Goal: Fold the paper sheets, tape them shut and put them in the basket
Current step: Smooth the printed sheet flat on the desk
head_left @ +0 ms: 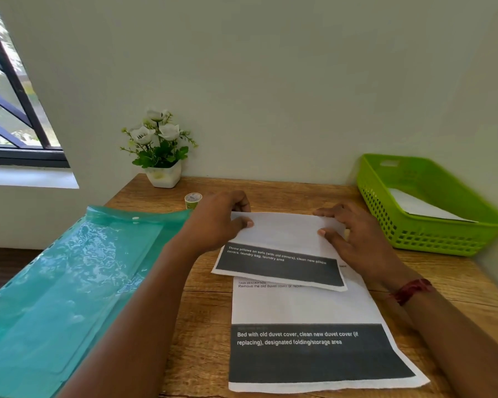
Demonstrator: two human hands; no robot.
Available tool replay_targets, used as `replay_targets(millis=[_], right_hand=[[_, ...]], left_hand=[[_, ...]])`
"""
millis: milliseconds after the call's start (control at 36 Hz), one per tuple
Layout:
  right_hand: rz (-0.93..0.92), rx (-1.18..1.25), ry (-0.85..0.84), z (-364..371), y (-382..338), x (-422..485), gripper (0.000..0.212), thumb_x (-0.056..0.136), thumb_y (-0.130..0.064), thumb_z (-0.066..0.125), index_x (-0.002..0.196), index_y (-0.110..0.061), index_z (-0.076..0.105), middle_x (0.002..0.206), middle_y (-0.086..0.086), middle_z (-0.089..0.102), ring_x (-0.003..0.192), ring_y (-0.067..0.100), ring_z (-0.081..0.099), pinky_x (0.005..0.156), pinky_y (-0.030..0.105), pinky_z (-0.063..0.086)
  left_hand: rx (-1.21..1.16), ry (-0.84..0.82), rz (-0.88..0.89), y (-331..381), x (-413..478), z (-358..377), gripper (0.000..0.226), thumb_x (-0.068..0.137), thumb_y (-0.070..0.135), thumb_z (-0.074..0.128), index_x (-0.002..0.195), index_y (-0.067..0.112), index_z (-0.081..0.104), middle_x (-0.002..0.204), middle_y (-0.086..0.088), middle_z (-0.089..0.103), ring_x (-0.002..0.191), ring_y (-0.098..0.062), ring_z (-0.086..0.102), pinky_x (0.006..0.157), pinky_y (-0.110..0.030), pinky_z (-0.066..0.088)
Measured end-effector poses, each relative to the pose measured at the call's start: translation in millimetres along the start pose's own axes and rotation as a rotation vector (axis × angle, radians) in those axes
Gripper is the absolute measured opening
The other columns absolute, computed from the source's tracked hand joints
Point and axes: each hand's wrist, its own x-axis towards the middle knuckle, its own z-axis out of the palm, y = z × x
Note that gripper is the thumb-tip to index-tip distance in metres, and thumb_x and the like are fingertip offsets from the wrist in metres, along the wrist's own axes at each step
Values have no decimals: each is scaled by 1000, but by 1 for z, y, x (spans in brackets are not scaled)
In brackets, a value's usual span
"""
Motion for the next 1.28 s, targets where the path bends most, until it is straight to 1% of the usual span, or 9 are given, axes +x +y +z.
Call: replay_targets(millis=[139,306,472,556,750,917,1111,1194,1278], right_hand=[[-11,-15,64,-2,-3,0,32,82,-1,73,110,-17,71,95,-24,47,91,-5,43,79,1,31],[-26,-43,43,-1,0,-1,28,84,-5,72,108,-19,71,94,-9,54,87,11,54,74,28,48],[-79,-62,-34,-2,-1,-2,25,82,-3,73,104,-16,74,92,-3,61,81,15,58,67,28,49],[-76,-53,-91,-2,0,-1,23,84,-5,72,102,-18,74,93,-4,64,81,15,60,66,35,53],[-22,-51,-187,3,2,-6,24,85,-14,70,106,-23,74,104,-7,73,94,16,68,79,41,56],[65,-182,-383,4,1,-8,41,92,-35,59,132,-29,60,137,-10,58,123,15,57,98,31,47],[111,-210,-631,4,-11,-7,57,101,-41,44,151,-18,33,159,-1,26,147,12,23,118,35,26],[106,-234,-702,6,-10,-8,64,99,-53,34,153,-20,26,163,-3,15,150,11,11,121,44,16],[122,-254,-742,6,-10,-10,86,86,-75,16,155,-23,18,163,-6,6,150,9,3,122,46,4]], left_hand=[[11,-5,2,2,-2,0,14,84,22,75,86,24,62,83,11,64,82,-7,58,83,-31,49],[31,-7,11,1,-3,1,19,82,19,77,82,25,60,76,13,60,73,-3,54,66,-18,37],[68,-133,-6,4,-3,2,15,83,11,71,87,23,62,87,10,65,82,-7,59,75,-26,50],[89,-192,-9,4,-4,3,18,83,7,69,91,22,63,92,9,65,86,-8,59,79,-27,53],[154,-298,0,3,-3,9,25,84,7,70,99,24,63,103,12,62,101,-8,56,92,-25,47],[219,-348,-16,2,-5,15,23,87,18,66,102,33,56,112,9,58,106,-14,50,80,-25,39],[244,-462,-42,10,-7,22,46,95,36,61,137,28,44,140,2,48,123,-17,44,94,-26,36],[283,-535,-43,14,-10,28,59,97,47,52,149,25,32,155,-3,31,139,-22,33,112,-37,32],[411,-655,-43,17,-12,34,71,100,56,35,158,25,5,166,-7,-3,152,-27,-1,123,-50,8]])
